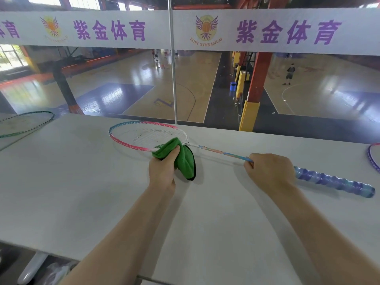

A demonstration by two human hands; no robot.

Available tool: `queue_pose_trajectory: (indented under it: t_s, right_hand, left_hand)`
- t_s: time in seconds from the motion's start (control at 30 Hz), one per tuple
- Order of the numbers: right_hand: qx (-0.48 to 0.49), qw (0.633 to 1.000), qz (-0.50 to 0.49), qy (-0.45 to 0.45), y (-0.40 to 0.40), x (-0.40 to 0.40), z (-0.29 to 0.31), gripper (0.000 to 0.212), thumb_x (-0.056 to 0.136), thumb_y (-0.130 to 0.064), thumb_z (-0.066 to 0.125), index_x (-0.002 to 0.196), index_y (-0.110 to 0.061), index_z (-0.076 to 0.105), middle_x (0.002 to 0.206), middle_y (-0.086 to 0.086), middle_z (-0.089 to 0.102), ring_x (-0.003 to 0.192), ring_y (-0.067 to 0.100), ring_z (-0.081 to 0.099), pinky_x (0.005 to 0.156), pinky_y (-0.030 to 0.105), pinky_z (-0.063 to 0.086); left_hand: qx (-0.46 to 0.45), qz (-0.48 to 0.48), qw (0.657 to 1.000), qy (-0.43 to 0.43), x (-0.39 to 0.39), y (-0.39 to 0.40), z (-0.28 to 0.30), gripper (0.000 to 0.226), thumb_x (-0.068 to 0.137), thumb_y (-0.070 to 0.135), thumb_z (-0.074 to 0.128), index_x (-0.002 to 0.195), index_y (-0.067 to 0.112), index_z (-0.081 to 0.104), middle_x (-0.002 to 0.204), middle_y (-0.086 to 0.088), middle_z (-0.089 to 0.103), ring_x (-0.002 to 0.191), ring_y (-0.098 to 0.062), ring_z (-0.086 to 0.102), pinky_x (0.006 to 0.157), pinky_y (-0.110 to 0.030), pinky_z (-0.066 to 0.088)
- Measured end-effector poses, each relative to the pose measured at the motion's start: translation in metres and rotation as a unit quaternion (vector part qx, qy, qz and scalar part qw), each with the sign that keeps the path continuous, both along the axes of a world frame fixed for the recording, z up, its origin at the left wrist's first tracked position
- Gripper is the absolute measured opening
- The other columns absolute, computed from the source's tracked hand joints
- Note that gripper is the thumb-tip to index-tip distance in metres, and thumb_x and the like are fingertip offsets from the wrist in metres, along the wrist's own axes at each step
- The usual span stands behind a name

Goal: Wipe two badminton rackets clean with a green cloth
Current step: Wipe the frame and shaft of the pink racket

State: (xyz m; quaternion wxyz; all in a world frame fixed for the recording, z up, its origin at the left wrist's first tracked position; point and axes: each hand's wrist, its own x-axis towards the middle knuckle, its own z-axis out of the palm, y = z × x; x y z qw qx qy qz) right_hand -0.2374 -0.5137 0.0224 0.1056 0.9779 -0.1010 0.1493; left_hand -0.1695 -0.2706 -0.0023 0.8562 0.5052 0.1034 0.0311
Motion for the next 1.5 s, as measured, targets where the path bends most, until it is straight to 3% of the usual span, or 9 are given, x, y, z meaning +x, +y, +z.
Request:
queue_pose_trajectory:
  t_s: [0.23,0.43,0.6,0.87,1.0,1.1,1.27,1.4,1.5]
  right_hand:
    - [0.002,1.0,-0.026,-0.011,-0.018,0.001,-0.003,0.03,0.099,-0.037,0.034,0.075,-0.024,0.048,0.057,-0.007,0.037,0.061,0.018,0.047,0.05,0.027,0.025]
    - [-0.018,0.999,-0.03,-0.023,-0.03,-0.01,-0.013,0.031,0.097,-0.035,0.042,0.068,-0.022,0.043,0.05,-0.007,0.033,0.051,0.018,0.039,0.046,0.025,0.016]
    - [0.029,0.996,-0.011,-0.078,-0.031,-0.013,-0.021,0.039,0.087,-0.025,0.063,0.056,-0.021,0.039,0.044,-0.011,0.019,0.044,0.023,0.033,0.047,0.022,0.013]
    - [0.016,0.995,-0.008,-0.099,-0.037,-0.011,-0.028,0.043,0.091,-0.032,0.051,0.052,-0.019,0.037,0.044,-0.006,0.032,0.043,0.024,0.034,0.047,0.022,0.013]
    - [0.025,0.994,0.006,-0.106,-0.044,-0.017,-0.029,0.053,0.087,-0.027,0.063,0.051,-0.021,0.025,0.041,-0.008,0.027,0.04,0.024,0.031,0.048,0.02,0.012]
    - [0.02,0.991,0.033,-0.127,-0.047,-0.022,-0.029,0.05,0.087,-0.031,0.051,0.051,-0.023,0.017,0.041,-0.01,0.021,0.036,0.022,0.026,0.048,0.017,0.011]
    - [0.008,0.987,0.053,-0.153,-0.052,-0.021,-0.032,0.043,0.085,-0.039,0.039,0.05,-0.022,0.022,0.04,-0.008,0.022,0.037,0.021,0.025,0.048,0.017,0.013]
    - [-0.008,0.983,0.077,-0.166,-0.055,-0.02,-0.04,0.041,0.086,-0.041,0.036,0.05,-0.021,0.029,0.038,0.0,0.04,0.039,0.022,0.025,0.047,0.02,0.018]
    - [-0.01,0.984,0.081,-0.16,-0.057,-0.018,-0.042,0.043,0.086,-0.041,0.037,0.05,-0.02,0.031,0.039,0.001,0.043,0.036,0.026,0.036,0.047,0.022,0.02]
  left_hand:
    - [-0.096,-0.016,0.995,0.034,0.006,0.025,0.008,0.011,0.09,0.009,0.067,0.101,0.009,0.068,0.094,-0.004,0.074,0.083,-0.013,0.071,0.071,-0.025,0.057]
    - [-0.09,-0.11,0.986,0.092,0.022,0.071,0.009,0.03,0.093,0.019,0.065,0.123,0.013,0.063,0.12,-0.009,0.069,0.11,-0.022,0.066,0.093,-0.038,0.053]
    - [-0.028,-0.077,0.988,0.127,0.023,0.086,0.014,0.016,0.091,0.018,0.068,0.106,0.013,0.066,0.107,-0.007,0.072,0.096,-0.018,0.069,0.085,-0.034,0.055]
    - [0.043,-0.04,0.995,0.08,0.034,0.125,0.023,0.021,0.092,0.023,0.068,0.104,0.006,0.065,0.105,-0.012,0.072,0.091,-0.021,0.071,0.08,-0.035,0.058]
    - [0.077,-0.02,0.994,0.074,0.034,0.135,0.027,0.018,0.093,0.025,0.065,0.095,0.007,0.064,0.09,-0.008,0.072,0.071,-0.016,0.072,0.063,-0.03,0.059]
    - [0.144,-0.024,0.986,0.085,0.036,0.142,0.027,0.02,0.095,0.028,0.063,0.094,0.008,0.064,0.089,-0.007,0.07,0.072,-0.016,0.069,0.055,-0.024,0.057]
    - [0.241,-0.068,0.962,0.105,0.046,0.15,0.021,0.021,0.098,0.029,0.057,0.094,0.009,0.063,0.093,-0.009,0.067,0.078,-0.018,0.064,0.062,-0.027,0.053]
    - [0.301,-0.105,0.939,0.131,0.051,0.161,0.017,0.026,0.099,0.031,0.055,0.093,0.006,0.061,0.091,-0.012,0.067,0.078,-0.022,0.063,0.069,-0.031,0.052]
    - [0.317,-0.107,0.933,0.131,0.056,0.166,0.016,0.028,0.099,0.031,0.055,0.097,0.003,0.06,0.09,-0.013,0.066,0.075,-0.024,0.063,0.07,-0.034,0.053]
